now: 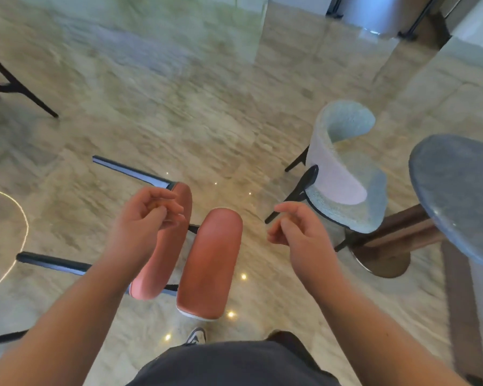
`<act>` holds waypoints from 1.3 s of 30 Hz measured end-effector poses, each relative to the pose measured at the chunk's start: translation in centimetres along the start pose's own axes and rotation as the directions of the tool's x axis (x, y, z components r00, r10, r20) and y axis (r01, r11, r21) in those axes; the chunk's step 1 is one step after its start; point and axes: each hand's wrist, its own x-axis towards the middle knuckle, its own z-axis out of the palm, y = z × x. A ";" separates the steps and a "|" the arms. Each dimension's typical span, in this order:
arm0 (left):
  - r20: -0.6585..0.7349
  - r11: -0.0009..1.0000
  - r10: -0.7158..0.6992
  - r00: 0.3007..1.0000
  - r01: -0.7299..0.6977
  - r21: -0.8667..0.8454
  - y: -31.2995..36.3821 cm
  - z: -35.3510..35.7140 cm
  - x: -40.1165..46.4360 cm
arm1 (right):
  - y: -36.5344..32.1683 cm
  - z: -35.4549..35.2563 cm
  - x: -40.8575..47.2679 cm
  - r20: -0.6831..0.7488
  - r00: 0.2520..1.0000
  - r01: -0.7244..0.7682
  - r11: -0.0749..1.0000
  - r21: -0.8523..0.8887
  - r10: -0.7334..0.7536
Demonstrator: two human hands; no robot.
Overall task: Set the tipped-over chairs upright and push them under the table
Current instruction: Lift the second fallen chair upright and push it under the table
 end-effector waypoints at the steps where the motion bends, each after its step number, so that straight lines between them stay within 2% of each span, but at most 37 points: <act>1: -0.038 1.000 -0.006 0.999 0.006 0.003 0.0 0.8 0.7 | 0.3 -0.7 1.8 0.042 0.999 0.005 1.000 -0.016 -0.004; 4: -0.185 0.999 -0.045 0.982 0.044 -0.013 -0.1 3.8 2.4 | 1.6 -2.6 7.7 0.179 0.984 0.018 0.998 -0.067 -0.005; 7: -0.353 0.998 -0.057 0.934 0.048 -0.034 -0.6 7.5 2.6 | 3.1 -4.1 13.5 0.354 0.935 0.088 0.986 -0.139 -0.034; 11: -0.590 0.992 -0.113 0.799 0.058 -0.111 -1.0 13.5 -0.1 | 3.9 -6.4 19.5 0.631 0.775 0.191 0.962 -0.196 -0.025; 13: -0.669 0.984 -0.162 0.725 0.071 -0.160 -1.1 16.3 -1.7 | 4.1 -7.3 21.4 0.716 0.698 0.216 0.951 -0.221 0.008; 18: -0.764 0.973 -0.225 0.604 0.092 -0.213 -2.7 20.6 -4.6 | 5.1 -7.2 24.0 0.820 0.572 0.222 0.961 -0.163 0.007; 21: -0.787 0.961 -0.270 0.555 0.101 -0.259 -4.5 21.7 -5.6 | 7.4 -6.1 24.0 0.821 0.568 0.183 0.965 -0.189 0.053; 24: -0.780 0.945 -0.312 0.542 0.097 -0.311 -7.9 22.0 -5.9 | 11.0 -5.1 23.3 0.809 0.578 0.135 0.965 -0.225 0.108; 28: -0.756 0.913 -0.395 0.522 0.134 -0.384 -14.9 22.8 -5.4 | 17.9 -3.7 23.2 0.778 0.606 0.099 0.954 -0.285 0.169; 32: -0.723 0.865 -0.498 0.479 0.219 -0.451 -26.2 24.7 -3.8 | 28.6 -0.8 25.2 0.753 0.611 0.089 0.925 -0.371 0.243; 37: -0.655 0.785 -0.619 0.433 0.342 -0.516 -44.8 28.7 -0.3 | 47.0 3.2 30.3 0.756 0.563 0.104 0.880 -0.464 0.332; 39: -0.643 0.780 -0.625 0.443 0.376 -0.500 -52.6 30.1 1.5 | 54.5 4.7 33.1 0.783 0.520 0.153 0.864 -0.480 0.342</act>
